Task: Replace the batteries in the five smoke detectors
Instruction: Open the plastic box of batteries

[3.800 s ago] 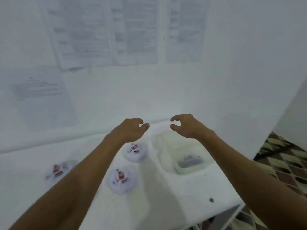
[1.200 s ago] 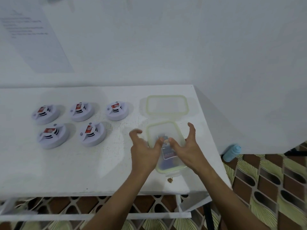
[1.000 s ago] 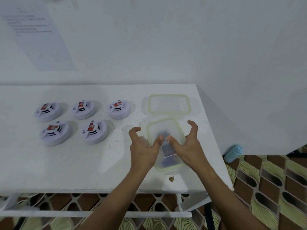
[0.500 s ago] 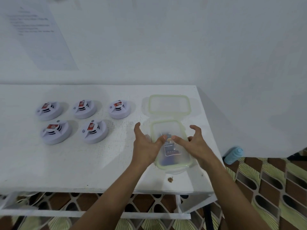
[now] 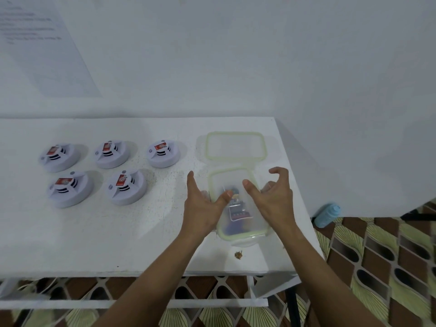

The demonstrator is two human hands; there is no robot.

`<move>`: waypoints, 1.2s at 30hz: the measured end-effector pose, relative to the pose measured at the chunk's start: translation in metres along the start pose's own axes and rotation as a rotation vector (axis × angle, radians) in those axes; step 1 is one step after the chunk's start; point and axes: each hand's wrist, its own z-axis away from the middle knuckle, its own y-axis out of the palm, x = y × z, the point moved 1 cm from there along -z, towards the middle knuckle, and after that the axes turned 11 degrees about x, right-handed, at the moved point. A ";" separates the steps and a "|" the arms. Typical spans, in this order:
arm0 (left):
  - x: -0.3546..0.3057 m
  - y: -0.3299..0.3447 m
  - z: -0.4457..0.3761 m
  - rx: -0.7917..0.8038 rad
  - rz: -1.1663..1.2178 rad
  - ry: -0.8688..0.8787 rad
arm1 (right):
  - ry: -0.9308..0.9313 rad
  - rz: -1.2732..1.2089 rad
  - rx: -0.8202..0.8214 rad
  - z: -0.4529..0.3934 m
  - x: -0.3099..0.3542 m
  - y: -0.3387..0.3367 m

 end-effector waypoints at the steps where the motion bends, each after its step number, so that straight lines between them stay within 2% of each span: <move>1: 0.000 0.000 -0.001 0.002 -0.011 0.000 | 0.000 0.016 0.015 -0.002 0.000 0.000; 5: -0.005 -0.005 -0.004 0.033 -0.189 -0.044 | 0.043 0.076 0.088 -0.006 -0.003 0.000; 7: -0.012 -0.016 -0.013 0.040 -0.369 0.012 | 0.031 0.137 0.133 -0.011 -0.001 -0.004; 10: -0.029 -0.029 -0.030 0.158 -0.488 0.118 | -0.074 0.245 0.270 -0.022 0.011 -0.011; 13: -0.030 -0.029 -0.034 0.261 -0.477 0.086 | -0.208 0.437 0.363 -0.026 0.021 -0.008; 15: -0.021 -0.029 -0.032 0.209 -0.438 0.071 | -0.208 0.475 0.320 -0.022 0.020 -0.006; 19: -0.010 -0.022 -0.019 -0.021 -0.316 0.048 | -0.013 0.150 0.173 0.008 0.002 -0.014; 22: -0.006 -0.009 -0.008 -0.172 -0.243 0.064 | 0.039 0.027 0.105 0.030 -0.008 -0.018; 29: -0.008 -0.004 -0.003 -0.123 -0.297 0.027 | 0.045 -0.040 0.119 0.022 -0.009 -0.023; 33: -0.024 -0.004 0.007 -0.184 -0.442 0.116 | -0.010 0.026 0.107 0.021 0.003 -0.037; 36: -0.048 -0.005 0.006 -0.189 -0.409 0.167 | -0.071 0.026 0.080 0.008 0.022 -0.048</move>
